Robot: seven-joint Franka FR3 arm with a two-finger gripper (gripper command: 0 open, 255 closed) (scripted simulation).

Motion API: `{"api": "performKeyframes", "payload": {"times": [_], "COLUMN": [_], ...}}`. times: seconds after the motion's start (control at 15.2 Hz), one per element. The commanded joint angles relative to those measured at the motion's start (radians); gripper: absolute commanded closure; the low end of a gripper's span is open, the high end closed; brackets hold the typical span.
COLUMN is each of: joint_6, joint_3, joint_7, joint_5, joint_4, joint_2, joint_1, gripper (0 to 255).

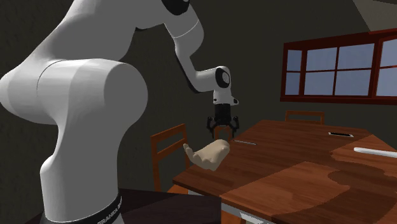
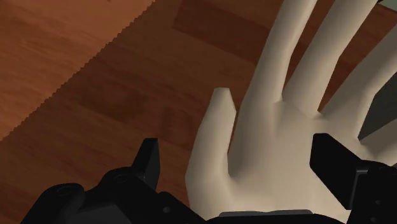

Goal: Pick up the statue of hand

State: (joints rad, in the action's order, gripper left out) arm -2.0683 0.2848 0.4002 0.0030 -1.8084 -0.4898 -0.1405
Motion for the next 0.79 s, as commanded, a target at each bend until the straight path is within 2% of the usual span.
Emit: {"api": "performKeyframes", "payload": {"times": [0.0,0.66,0.73], "joint_6": [0.007,-0.061,-0.061], "joint_3": [-0.007,-0.020,-0.019], "joint_7": [0.023,0.026,0.027], "joint_5": [0.013,0.029,0.029], "joint_4": [0.083,0.098,0.099], "joint_2": [-0.084,-0.168,-0.169], "joint_1": [-0.021,-0.034,-0.035], "gripper": [0,0,255]}}
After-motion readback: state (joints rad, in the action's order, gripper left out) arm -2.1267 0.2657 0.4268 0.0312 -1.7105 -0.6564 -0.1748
